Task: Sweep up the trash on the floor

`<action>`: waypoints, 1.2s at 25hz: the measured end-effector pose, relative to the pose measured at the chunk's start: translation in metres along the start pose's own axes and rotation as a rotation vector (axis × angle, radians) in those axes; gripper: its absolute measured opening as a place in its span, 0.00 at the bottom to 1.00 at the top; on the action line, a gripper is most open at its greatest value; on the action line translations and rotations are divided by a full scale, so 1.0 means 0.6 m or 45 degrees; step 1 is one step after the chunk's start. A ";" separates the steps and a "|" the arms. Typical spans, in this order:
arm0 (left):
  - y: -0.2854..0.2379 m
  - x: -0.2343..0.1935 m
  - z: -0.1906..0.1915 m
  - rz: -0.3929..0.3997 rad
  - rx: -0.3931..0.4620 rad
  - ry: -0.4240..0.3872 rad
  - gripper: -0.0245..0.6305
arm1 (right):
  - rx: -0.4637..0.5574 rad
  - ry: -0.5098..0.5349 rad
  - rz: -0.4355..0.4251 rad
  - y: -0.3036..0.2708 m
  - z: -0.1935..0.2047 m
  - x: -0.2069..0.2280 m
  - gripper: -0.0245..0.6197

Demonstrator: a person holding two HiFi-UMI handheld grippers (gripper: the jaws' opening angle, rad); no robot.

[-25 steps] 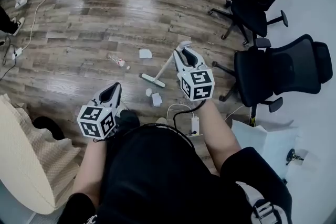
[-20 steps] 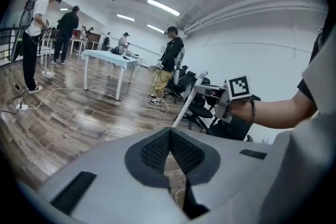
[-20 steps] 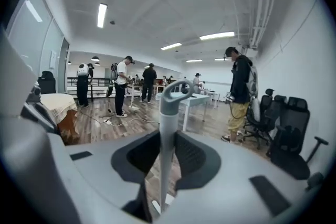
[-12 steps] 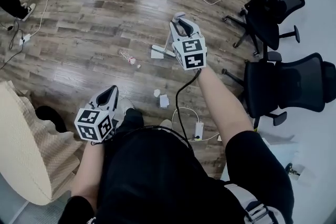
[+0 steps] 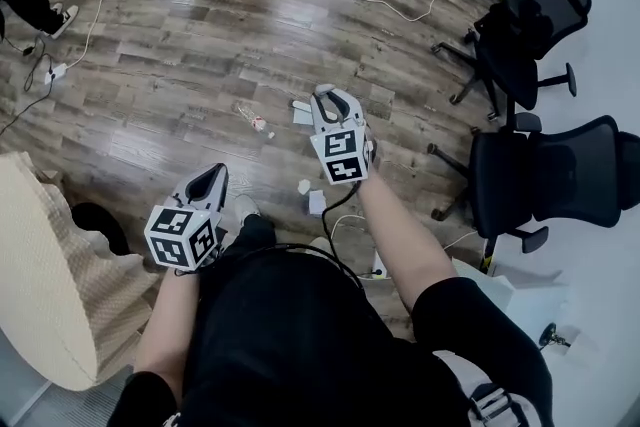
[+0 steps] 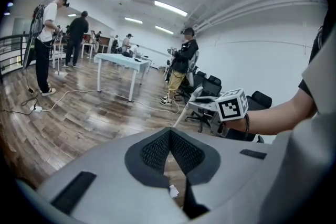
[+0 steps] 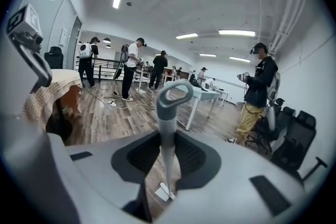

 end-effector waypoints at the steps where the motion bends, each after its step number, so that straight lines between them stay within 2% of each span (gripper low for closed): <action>1: -0.003 0.003 -0.002 0.007 0.005 -0.005 0.03 | -0.004 0.007 0.000 0.018 0.006 -0.010 0.19; 6: -0.026 0.024 -0.005 0.060 0.001 -0.025 0.03 | -0.024 0.044 -0.040 0.120 0.050 -0.048 0.19; 11: -0.058 0.055 -0.015 0.098 0.001 -0.047 0.03 | -0.047 -0.009 -0.048 0.208 0.083 -0.037 0.19; 21: -0.101 0.128 -0.022 0.176 0.019 -0.059 0.03 | -0.058 -0.069 -0.074 0.275 0.086 0.004 0.19; 25: -0.095 0.133 -0.019 0.154 0.050 -0.038 0.03 | -0.056 -0.058 -0.094 0.283 0.085 0.015 0.19; 30: -0.066 0.095 -0.012 0.067 0.092 0.015 0.03 | -0.047 -0.015 -0.155 0.247 0.066 0.012 0.19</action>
Point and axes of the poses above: the fingertips, and each gripper's own axes: y backward along the fingers, x to its right, z out of its underside, the point moved 5 cm from there along y, backward along the fingers, and after that the axes turned 5 degrees about z, right-handed, at the moved point
